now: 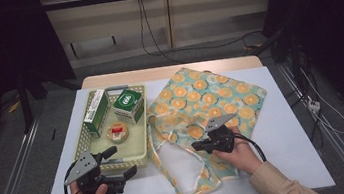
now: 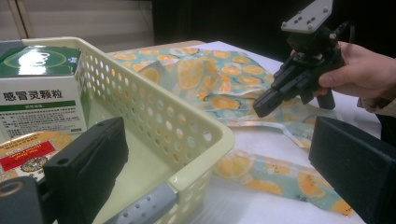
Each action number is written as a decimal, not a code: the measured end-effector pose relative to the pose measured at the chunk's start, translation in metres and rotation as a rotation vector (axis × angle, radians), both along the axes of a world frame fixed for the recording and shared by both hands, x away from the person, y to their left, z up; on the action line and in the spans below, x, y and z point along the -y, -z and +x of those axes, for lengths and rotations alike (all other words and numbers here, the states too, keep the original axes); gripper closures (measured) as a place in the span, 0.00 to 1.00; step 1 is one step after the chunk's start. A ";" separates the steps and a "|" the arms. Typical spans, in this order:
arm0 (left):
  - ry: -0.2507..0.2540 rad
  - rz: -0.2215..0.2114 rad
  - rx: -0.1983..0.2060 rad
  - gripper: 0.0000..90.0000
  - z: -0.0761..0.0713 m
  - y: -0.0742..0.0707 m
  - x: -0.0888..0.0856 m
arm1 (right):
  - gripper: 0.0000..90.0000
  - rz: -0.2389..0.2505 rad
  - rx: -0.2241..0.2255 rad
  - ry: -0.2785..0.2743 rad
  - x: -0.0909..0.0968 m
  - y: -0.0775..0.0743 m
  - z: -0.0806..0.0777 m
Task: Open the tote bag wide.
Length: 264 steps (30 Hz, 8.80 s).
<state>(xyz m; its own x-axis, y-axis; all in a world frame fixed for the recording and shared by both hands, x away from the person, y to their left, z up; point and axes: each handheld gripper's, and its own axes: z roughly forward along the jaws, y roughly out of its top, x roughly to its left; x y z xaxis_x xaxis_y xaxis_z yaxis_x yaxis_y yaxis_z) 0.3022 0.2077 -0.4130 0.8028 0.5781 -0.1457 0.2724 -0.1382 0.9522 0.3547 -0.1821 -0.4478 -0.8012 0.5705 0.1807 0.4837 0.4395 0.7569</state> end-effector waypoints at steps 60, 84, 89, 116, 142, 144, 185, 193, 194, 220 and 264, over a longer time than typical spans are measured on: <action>-0.002 0.003 -0.005 0.05 0.001 0.001 -0.001 | 1.00 0.053 0.033 0.208 0.046 -0.013 0.032; 0.001 0.007 -0.010 0.05 0.002 0.002 -0.001 | 0.98 -0.068 0.075 0.325 0.066 0.012 0.045; 0.003 0.006 -0.008 0.05 0.001 0.002 0.000 | 0.91 -0.043 0.055 0.278 0.060 0.010 0.041; 0.001 0.007 -0.010 0.05 0.002 0.003 -0.001 | 0.81 -0.013 0.100 0.002 -0.003 -0.028 0.029; 0.002 0.004 -0.022 0.05 0.004 0.005 -0.001 | 0.90 -0.118 0.112 0.072 -0.001 0.018 0.056; 0.002 0.004 -0.022 0.05 0.004 0.005 -0.001 | 0.97 -0.119 0.115 0.078 -0.001 0.019 0.057; 0.006 0.006 -0.025 0.05 0.004 0.006 -0.001 | 0.98 -0.079 0.061 0.226 0.042 0.004 0.100; 0.009 0.003 -0.026 0.05 0.004 0.006 -0.001 | 0.72 -0.047 -0.002 0.237 0.045 0.018 0.097; 0.009 0.002 -0.026 0.05 0.003 0.006 0.000 | 0.68 -0.038 -0.005 0.239 0.045 0.018 0.095; 0.004 0.002 -0.021 0.05 0.003 0.004 0.000 | 0.98 -0.130 0.073 0.227 0.037 0.017 0.088; -0.013 -0.024 -0.032 0.05 0.017 -0.027 -0.005 | 1.00 0.035 0.026 0.201 0.051 -0.066 0.101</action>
